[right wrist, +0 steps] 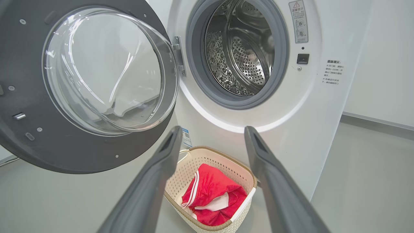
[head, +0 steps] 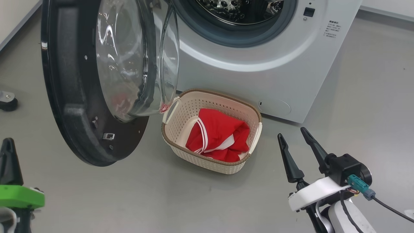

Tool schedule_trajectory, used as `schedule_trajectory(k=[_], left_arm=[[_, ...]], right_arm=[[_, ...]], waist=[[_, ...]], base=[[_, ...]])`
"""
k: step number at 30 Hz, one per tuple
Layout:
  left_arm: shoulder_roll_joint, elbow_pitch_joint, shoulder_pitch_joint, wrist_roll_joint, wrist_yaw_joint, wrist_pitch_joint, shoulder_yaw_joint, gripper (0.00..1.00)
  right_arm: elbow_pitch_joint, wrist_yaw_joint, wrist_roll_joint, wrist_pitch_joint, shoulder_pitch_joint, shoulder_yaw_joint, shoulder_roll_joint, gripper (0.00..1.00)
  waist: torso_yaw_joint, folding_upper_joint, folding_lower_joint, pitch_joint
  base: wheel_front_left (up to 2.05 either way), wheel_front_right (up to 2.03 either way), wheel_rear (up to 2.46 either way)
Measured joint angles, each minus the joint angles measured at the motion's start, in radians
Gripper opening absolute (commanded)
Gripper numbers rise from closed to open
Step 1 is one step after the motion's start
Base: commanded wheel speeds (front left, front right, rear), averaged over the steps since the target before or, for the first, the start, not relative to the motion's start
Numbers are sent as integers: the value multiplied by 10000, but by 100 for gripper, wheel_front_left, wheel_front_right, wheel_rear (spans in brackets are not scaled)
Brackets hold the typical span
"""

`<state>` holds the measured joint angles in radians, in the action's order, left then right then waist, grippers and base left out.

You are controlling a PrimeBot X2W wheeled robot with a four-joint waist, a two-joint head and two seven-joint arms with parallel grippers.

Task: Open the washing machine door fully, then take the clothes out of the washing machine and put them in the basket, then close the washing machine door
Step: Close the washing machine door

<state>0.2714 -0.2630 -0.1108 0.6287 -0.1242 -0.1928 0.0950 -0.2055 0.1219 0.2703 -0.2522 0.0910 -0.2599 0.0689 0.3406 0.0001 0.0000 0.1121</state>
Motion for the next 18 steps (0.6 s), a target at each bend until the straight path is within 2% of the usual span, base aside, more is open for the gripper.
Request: schedule_trajectory(k=[4, 8, 13, 18], left_arm=[[-196, -27, -402, 1379, 0, 665, 441, 0], [-1095, -54, -1139, 3774, 0, 1478, 1108, 0], [-1521, -347, -1633, 6023, 8, 2679, 2115, 0], [-2082, -546, -2210, 7994, 431, 4215, 2309, 0]], right_arm=[[10, 0, -4, 0, 1, -84, -25, 100], [15, 0, -10, 0, 19, -107, -27, 100], [15, 0, -10, 0, 30, -125, -29, 100], [15, 0, -10, 0, 30, -48, -31, 100]], waist=[[-21, 0, 0, 115], [-75, 0, 0, 251], [-185, 0, 0, 357], [-233, 0, 0, 386]], base=[[0, 0, 0], [0, 0, 0], [0, 0, 0], [0, 0, 0]])
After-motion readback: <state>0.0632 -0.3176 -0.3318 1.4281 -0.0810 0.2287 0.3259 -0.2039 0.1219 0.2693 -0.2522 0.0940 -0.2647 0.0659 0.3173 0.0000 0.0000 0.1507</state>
